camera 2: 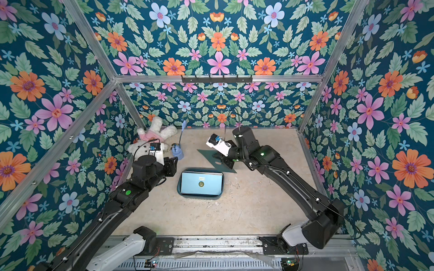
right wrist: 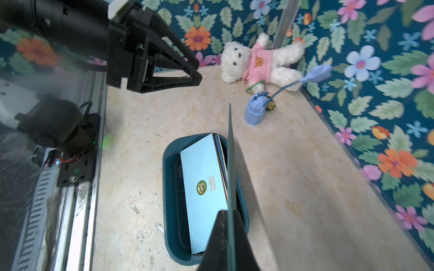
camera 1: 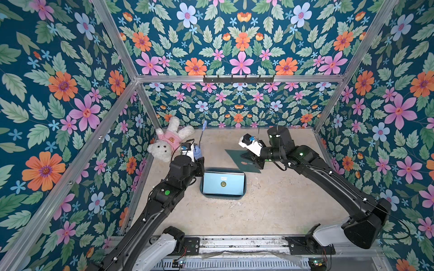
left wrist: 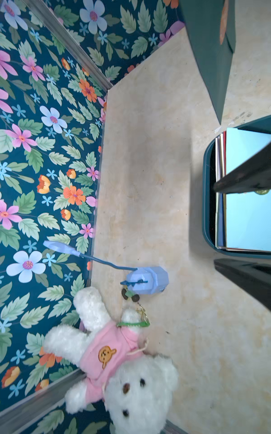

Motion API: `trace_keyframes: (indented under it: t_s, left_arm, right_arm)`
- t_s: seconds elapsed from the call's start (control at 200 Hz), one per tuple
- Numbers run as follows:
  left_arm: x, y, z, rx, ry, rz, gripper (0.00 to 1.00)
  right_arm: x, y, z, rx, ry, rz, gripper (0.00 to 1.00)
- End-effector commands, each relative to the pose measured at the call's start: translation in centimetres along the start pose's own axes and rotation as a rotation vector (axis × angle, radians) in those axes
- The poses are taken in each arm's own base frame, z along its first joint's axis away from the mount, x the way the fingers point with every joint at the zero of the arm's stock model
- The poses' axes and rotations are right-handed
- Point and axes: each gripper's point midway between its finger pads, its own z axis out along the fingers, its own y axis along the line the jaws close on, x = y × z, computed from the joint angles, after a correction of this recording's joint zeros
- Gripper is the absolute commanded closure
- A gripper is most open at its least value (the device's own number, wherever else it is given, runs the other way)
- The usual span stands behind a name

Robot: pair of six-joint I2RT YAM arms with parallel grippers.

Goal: Put the sealed envelopes into the storage box
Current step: Place the envelope in the storage box.

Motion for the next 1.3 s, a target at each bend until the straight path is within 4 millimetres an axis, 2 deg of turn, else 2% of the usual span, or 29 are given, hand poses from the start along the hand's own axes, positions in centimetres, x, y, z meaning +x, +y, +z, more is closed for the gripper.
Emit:
trace_keyframes:
  t_s: [0.0,0.025,0.065,0.305,0.445,0.635,0.805,0.935,1.03,1.205,1.295]
  left_arm:
    - [2.1,2.1,-1.0,-0.083,0.048,0.051,0.49]
    - [2.4,2.3,-1.2,-0.090,0.046,0.051,0.49]
    - [2.7,2.6,-1.5,-0.095,0.042,0.049,0.50]
    - [3.2,3.3,-2.6,-0.110,0.024,0.050,0.51]
    - [3.2,3.3,-2.5,-0.109,0.024,0.059,0.51]
    - [3.4,3.3,-2.5,-0.104,0.027,0.058,0.51]
    - [3.7,3.0,-2.2,-0.091,0.040,0.058,0.51]
    - [3.8,3.0,-2.1,-0.092,0.040,0.057,0.51]
    - [3.7,3.0,-2.2,-0.092,0.039,0.057,0.51]
    - [3.8,3.0,-2.1,-0.092,0.043,0.058,0.51]
    - [3.9,3.1,-2.1,-0.092,0.043,0.058,0.51]
  right_arm:
    - [2.7,2.7,2.2,-0.141,0.201,-0.084,1.00]
    - [3.4,2.9,3.4,-0.165,0.253,-0.080,1.00]
    - [3.6,3.2,4.3,-0.195,0.296,-0.085,1.00]
    - [3.2,4.1,8.0,-0.274,0.347,-0.090,1.00]
    - [4.5,4.1,10.3,-0.278,0.406,-0.093,1.00]
    - [7.4,5.1,13.0,-0.323,0.487,-0.080,1.00]
    - [8.5,6.1,14.3,-0.386,0.482,-0.055,0.68]
    - [9.6,5.7,14.9,-0.364,0.507,-0.060,0.57]
    - [10.2,5.7,15.0,-0.366,0.513,-0.055,0.58]
    - [10.9,6.3,15.1,-0.404,0.513,-0.036,0.72]
    - [11.5,6.3,15.2,-0.404,0.527,-0.027,0.77]
